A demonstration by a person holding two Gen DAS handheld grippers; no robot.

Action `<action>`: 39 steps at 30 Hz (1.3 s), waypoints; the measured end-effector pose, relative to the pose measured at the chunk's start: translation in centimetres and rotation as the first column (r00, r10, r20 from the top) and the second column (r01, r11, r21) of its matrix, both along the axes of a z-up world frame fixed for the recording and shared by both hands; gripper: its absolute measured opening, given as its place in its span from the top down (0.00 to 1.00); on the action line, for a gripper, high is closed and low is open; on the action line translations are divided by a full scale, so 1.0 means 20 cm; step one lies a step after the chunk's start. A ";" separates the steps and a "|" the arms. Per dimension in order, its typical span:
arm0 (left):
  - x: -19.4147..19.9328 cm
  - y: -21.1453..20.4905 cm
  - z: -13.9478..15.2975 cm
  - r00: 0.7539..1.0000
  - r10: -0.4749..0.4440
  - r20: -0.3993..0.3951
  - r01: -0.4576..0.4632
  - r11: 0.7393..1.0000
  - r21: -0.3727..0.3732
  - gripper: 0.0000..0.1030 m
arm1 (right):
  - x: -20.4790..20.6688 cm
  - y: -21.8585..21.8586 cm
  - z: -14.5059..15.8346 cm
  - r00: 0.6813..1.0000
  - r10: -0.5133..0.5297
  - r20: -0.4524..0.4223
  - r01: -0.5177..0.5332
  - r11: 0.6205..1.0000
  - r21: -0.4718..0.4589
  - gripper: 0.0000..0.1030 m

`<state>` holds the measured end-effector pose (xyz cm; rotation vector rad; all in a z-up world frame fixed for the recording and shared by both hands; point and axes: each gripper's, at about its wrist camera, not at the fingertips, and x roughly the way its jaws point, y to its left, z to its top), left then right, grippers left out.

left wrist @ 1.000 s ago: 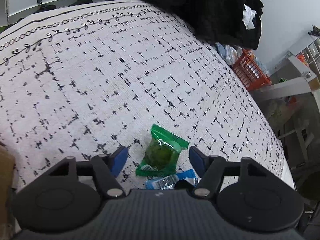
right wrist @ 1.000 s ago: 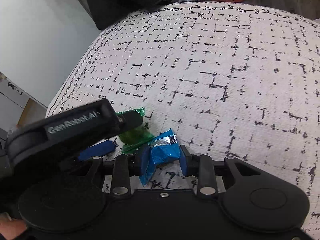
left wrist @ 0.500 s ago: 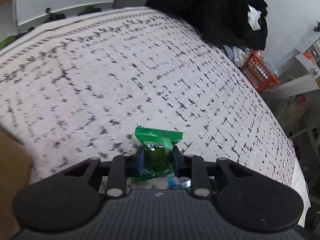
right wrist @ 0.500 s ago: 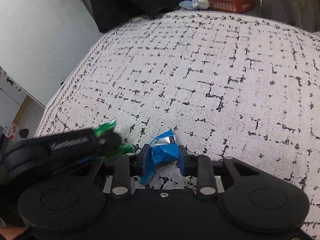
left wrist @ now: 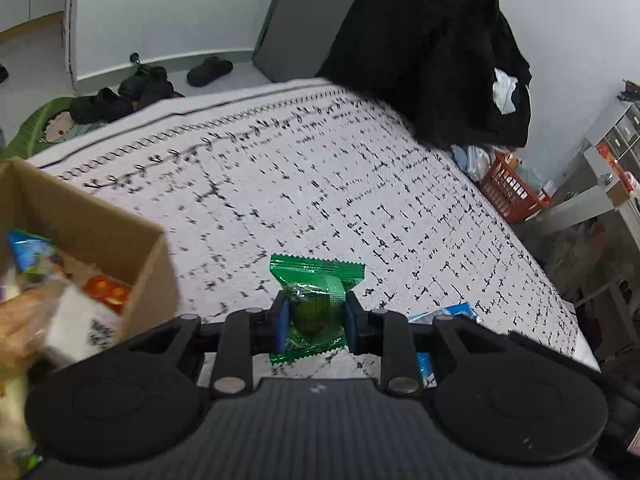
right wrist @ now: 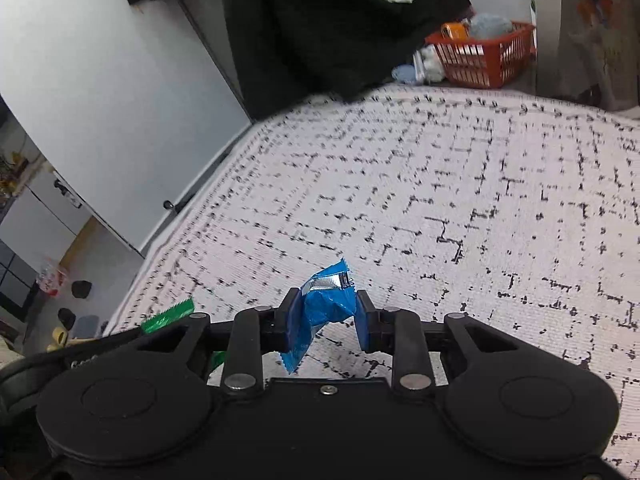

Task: Organize snacks
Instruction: 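Carry the green packet and blue packet over the box with both tools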

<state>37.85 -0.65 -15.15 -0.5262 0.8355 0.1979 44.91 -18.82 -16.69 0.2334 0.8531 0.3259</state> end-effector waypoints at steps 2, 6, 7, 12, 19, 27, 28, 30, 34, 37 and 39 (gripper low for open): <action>-0.05 0.01 0.03 1.000 0.008 0.010 -0.008 1.000 0.005 0.74 | -0.04 0.01 0.04 1.000 0.011 0.025 -0.012 1.000 0.008 0.73; -0.15 0.03 0.10 0.999 0.031 0.034 -0.031 0.999 0.014 0.74 | -0.10 0.02 0.12 0.997 0.035 0.067 -0.036 0.999 0.020 0.73; -0.17 0.04 0.11 0.999 0.034 0.039 -0.034 0.999 0.016 0.74 | -0.11 0.03 0.13 0.996 0.040 0.076 -0.042 0.999 0.023 0.73; -0.27 0.04 0.18 0.997 0.044 0.064 -0.046 0.999 0.028 0.74 | -0.17 0.04 0.20 0.992 0.053 0.113 -0.058 0.998 0.037 0.73; -0.40 0.04 0.25 0.994 0.055 0.096 -0.060 0.997 0.047 0.74 | -0.25 0.04 0.29 0.984 0.069 0.162 -0.077 0.996 0.050 0.73; -0.54 0.09 0.33 0.989 0.086 0.123 -0.094 0.994 0.058 0.74 | -0.34 0.11 0.37 0.972 0.115 0.206 -0.127 0.991 0.046 0.73; -0.55 0.10 0.34 0.988 0.089 0.126 -0.097 0.993 0.061 0.74 | -0.35 0.12 0.38 0.970 0.117 0.211 -0.129 0.991 0.043 0.73; -0.58 0.12 0.35 0.986 0.099 0.130 -0.108 0.992 0.065 0.74 | -0.38 0.14 0.39 0.967 0.120 0.223 -0.133 0.990 0.040 0.73; -0.63 0.16 0.40 0.984 0.110 0.139 -0.121 0.990 0.077 0.74 | -0.43 0.17 0.43 0.961 0.138 0.240 -0.152 0.988 0.041 0.73; -0.66 0.20 0.43 0.982 0.118 0.147 -0.131 0.988 0.077 0.74 | -0.46 0.20 0.45 0.956 0.150 0.254 -0.163 0.986 0.034 0.73; -0.67 0.23 0.45 0.979 0.127 0.158 -0.141 0.987 0.082 0.74 | -0.47 0.22 0.46 0.953 0.156 0.260 -0.170 0.985 0.030 0.73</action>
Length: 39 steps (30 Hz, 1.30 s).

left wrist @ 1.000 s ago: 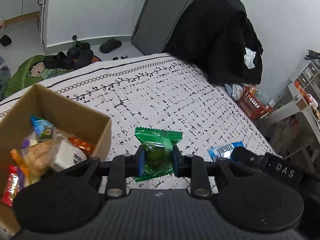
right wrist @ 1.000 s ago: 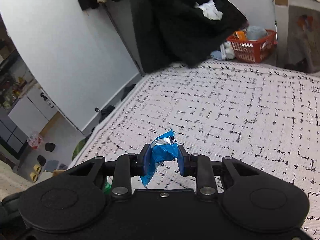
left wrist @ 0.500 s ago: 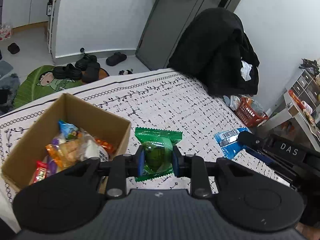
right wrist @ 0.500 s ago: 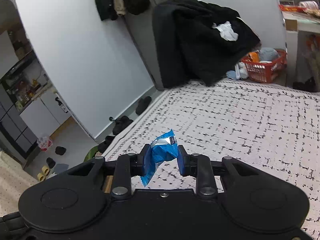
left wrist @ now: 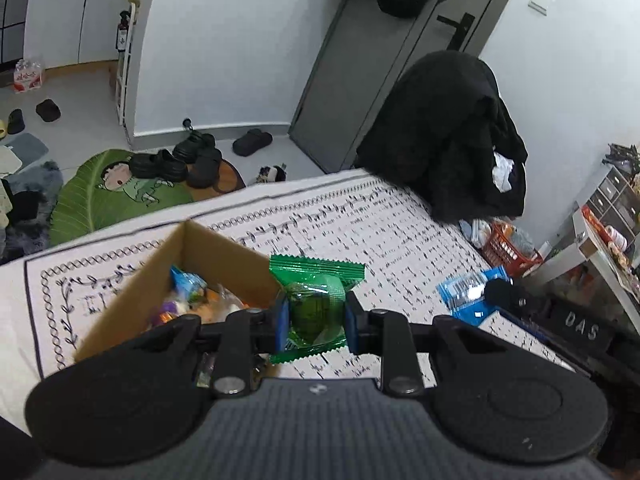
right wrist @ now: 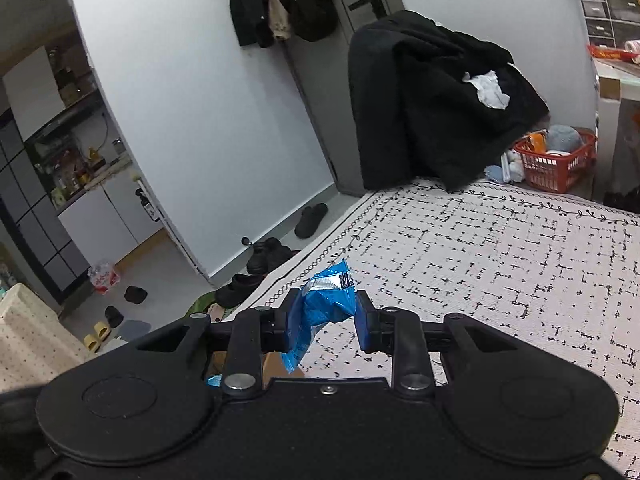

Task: Organize snacks
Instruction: 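Carry the green packet and blue packet over the box with both tools, then open both tools to drop the green and blue packets into the box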

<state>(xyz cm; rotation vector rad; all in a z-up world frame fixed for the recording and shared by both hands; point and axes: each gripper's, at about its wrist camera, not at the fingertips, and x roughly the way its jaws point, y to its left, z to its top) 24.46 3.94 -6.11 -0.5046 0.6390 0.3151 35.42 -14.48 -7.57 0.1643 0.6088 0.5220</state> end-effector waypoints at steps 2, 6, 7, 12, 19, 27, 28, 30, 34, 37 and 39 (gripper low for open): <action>-0.01 0.03 0.02 1.000 0.009 0.007 -0.009 1.000 0.000 0.74 | -0.01 0.02 0.00 1.000 0.007 0.001 -0.007 1.000 0.001 0.73; -0.03 0.09 0.03 1.000 0.023 0.012 -0.023 1.000 -0.004 0.74 | -0.02 0.07 0.01 1.000 0.011 0.015 -0.011 1.000 -0.010 0.73; -0.04 0.11 0.03 1.000 0.027 0.012 -0.027 1.000 -0.005 0.74 | -0.02 0.09 0.01 1.000 0.017 0.014 -0.017 1.000 -0.010 0.73; -0.07 0.21 0.00 0.999 0.050 0.001 -0.050 0.999 -0.020 0.74 | -0.03 0.17 -0.01 0.999 0.032 0.010 -0.032 0.999 -0.034 0.73; -0.07 0.31 -0.06 0.998 0.064 -0.028 -0.066 0.996 -0.054 0.74 | -0.07 0.31 -0.06 0.998 0.068 0.002 -0.068 0.995 -0.080 0.73; -0.11 0.43 -0.12 0.994 0.079 -0.073 -0.085 0.993 -0.087 0.74 | -0.12 0.46 -0.10 0.991 0.133 -0.033 -0.136 0.985 -0.109 0.73; -0.12 0.45 -0.13 0.994 0.079 -0.081 -0.086 0.992 -0.088 0.74 | -0.12 0.48 -0.11 0.989 0.140 -0.038 -0.143 0.983 -0.111 0.73; -0.14 0.46 -0.15 0.992 0.083 -0.098 -0.092 0.991 -0.092 0.74 | -0.14 0.51 -0.12 0.987 0.155 -0.048 -0.160 0.980 -0.120 0.73; -0.16 0.50 -0.18 0.988 0.079 -0.135 -0.094 0.989 -0.110 0.73 | -0.16 0.57 -0.15 0.976 0.193 -0.099 -0.205 0.971 -0.123 0.70; -0.18 0.53 -0.20 0.986 0.078 -0.150 -0.100 0.985 -0.142 0.69 | -0.16 0.58 -0.18 0.975 0.176 -0.138 -0.193 0.973 -0.125 0.61; -0.19 0.53 -0.20 0.986 0.073 -0.151 -0.096 0.984 -0.152 0.64 | -0.17 0.58 -0.18 0.976 0.169 -0.139 -0.187 0.973 -0.135 0.57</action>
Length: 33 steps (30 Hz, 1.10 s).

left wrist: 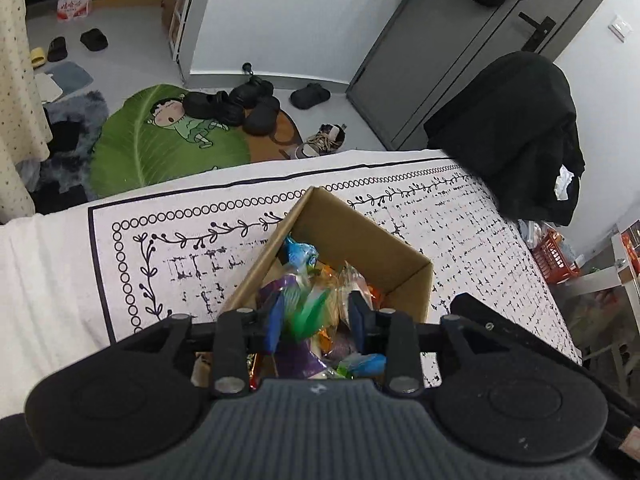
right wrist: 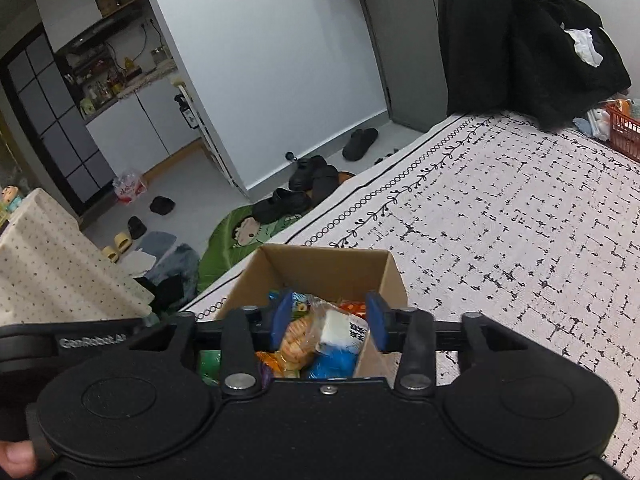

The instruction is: Organize snacks

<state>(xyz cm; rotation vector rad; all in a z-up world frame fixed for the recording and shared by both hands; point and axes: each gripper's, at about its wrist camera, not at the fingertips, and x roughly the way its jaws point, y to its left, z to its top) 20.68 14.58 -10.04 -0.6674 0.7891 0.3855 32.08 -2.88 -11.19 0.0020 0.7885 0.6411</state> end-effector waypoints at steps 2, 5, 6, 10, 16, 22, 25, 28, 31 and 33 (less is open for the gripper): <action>-0.01 0.01 0.01 1.000 0.005 -0.001 -0.005 1.000 0.002 0.61 | -0.01 -0.01 0.01 1.000 -0.014 0.000 0.014 1.000 -0.005 0.55; -0.02 0.01 0.02 1.000 0.013 0.001 -0.013 1.000 0.000 0.60 | 0.00 -0.04 0.02 0.999 -0.032 -0.002 0.032 0.999 0.002 0.52; -0.03 0.01 0.03 1.000 0.015 -0.001 -0.015 1.000 0.002 0.59 | -0.01 -0.05 0.02 0.999 -0.038 -0.001 0.038 0.999 0.001 0.50; -0.04 0.01 0.06 1.000 0.015 -0.004 -0.015 1.000 0.009 0.50 | -0.01 -0.11 0.00 0.998 -0.064 -0.016 0.064 0.998 -0.007 0.46; -0.06 -0.01 0.09 1.000 0.011 -0.011 -0.011 1.000 0.016 0.40 | -0.03 -0.19 -0.01 0.995 -0.089 -0.046 0.088 0.996 -0.018 0.38; -0.07 -0.03 0.12 0.999 -0.029 -0.030 0.029 0.999 0.022 0.27 | -0.05 -0.21 0.05 0.995 -0.092 -0.031 0.091 0.996 -0.024 0.23; -0.08 -0.05 0.15 0.998 -0.044 -0.048 0.047 0.998 0.043 0.24 | -0.06 -0.25 0.09 0.993 -0.109 -0.036 0.109 0.994 -0.004 0.19; -0.11 -0.08 0.18 0.997 -0.064 -0.032 0.065 0.996 0.053 0.16 | -0.09 -0.30 0.12 0.990 -0.131 -0.045 0.132 0.991 0.008 0.07; -0.13 -0.11 0.19 0.995 -0.088 -0.041 0.090 0.995 0.050 0.15 | -0.12 -0.35 0.14 0.987 -0.161 -0.030 0.161 0.987 0.000 0.01; -0.15 -0.12 0.20 0.994 -0.102 -0.030 0.103 0.993 0.050 0.14 | -0.14 -0.38 0.16 0.982 -0.185 -0.038 0.185 0.983 -0.006 0.00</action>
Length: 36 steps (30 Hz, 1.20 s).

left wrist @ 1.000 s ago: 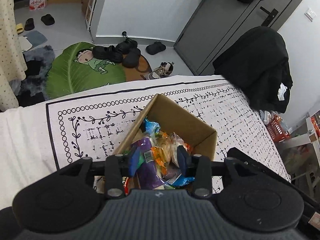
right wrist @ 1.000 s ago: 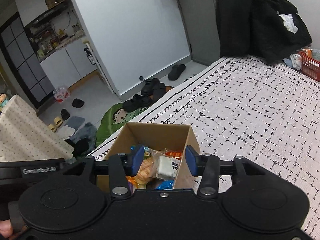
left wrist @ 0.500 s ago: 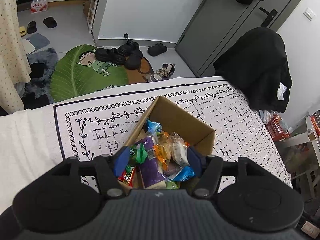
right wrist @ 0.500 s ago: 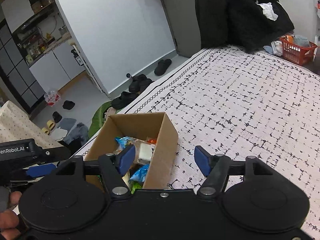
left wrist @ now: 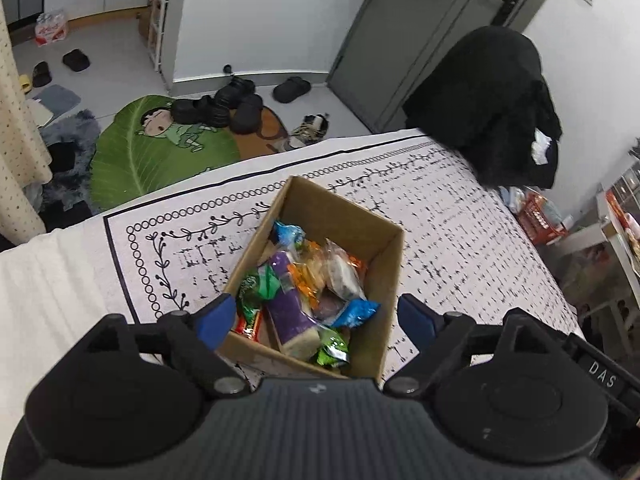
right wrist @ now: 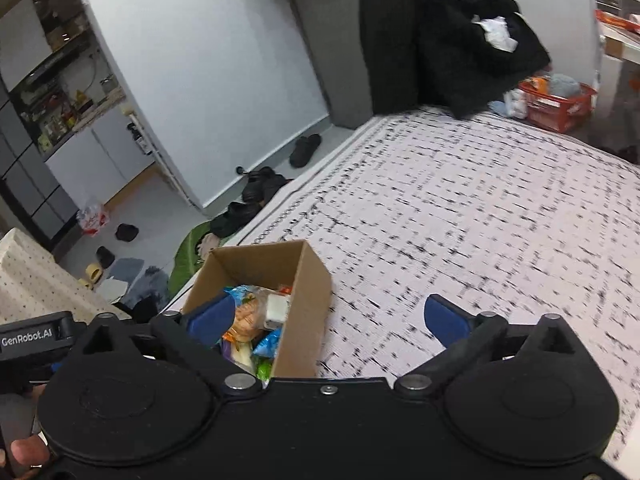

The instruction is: Organize snacks

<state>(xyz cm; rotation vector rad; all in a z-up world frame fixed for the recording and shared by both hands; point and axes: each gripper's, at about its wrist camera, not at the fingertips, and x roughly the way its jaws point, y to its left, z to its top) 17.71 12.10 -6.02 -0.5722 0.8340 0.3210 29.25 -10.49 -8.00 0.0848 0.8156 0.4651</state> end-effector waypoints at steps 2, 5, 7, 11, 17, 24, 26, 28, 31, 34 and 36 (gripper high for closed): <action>-0.02 -0.01 0.02 1.000 -0.009 0.011 0.009 1.000 -0.002 0.10 | -0.03 -0.03 0.02 1.000 -0.013 0.001 0.013 1.000 0.005 0.00; -0.05 -0.02 0.05 0.999 -0.029 0.028 0.029 0.999 0.016 0.05 | -0.08 -0.06 0.06 1.000 -0.029 0.012 0.029 1.000 0.012 0.00; -0.07 -0.03 0.07 0.999 -0.044 0.030 0.044 0.999 0.013 0.00 | -0.12 -0.07 0.08 0.999 -0.047 0.019 0.047 0.999 0.014 0.00; -0.12 -0.05 0.11 0.996 -0.077 0.042 0.077 0.997 0.023 0.00 | -0.20 -0.11 0.12 0.996 -0.083 0.029 0.082 0.996 0.016 0.00; -0.23 -0.10 0.19 0.989 -0.123 0.084 0.118 0.991 0.057 0.00 | -0.32 -0.17 0.21 0.992 -0.106 0.067 0.105 0.994 0.016 0.00; -0.36 -0.13 0.28 0.979 -0.156 0.130 0.145 0.985 0.089 0.00 | -0.48 -0.22 0.29 0.988 -0.116 0.099 0.114 0.993 0.026 0.00; -0.40 -0.14 0.31 0.975 -0.169 0.145 0.156 0.983 0.099 0.00 | -0.52 -0.23 0.31 0.988 -0.115 0.108 0.113 0.993 0.023 0.00; -0.44 -0.16 0.34 0.970 -0.184 0.161 0.168 0.980 0.108 0.00 | -0.56 -0.23 0.33 0.986 -0.117 0.121 0.115 0.993 0.022 0.00; -0.49 -0.18 0.36 0.966 -0.198 0.165 0.178 0.975 0.130 0.00 | -0.63 -0.24 0.36 0.982 -0.117 0.150 0.114 0.993 0.028 0.00; -0.55 -0.20 0.38 0.962 -0.214 0.168 0.189 0.969 0.157 0.00 | -0.69 -0.26 0.38 0.979 -0.109 0.175 0.105 0.994 0.029 0.00; -0.59 -0.21 0.40 0.960 -0.224 0.169 0.195 0.966 0.173 0.00 | -0.73 -0.26 0.38 0.977 -0.105 0.183 0.102 0.994 0.028 0.00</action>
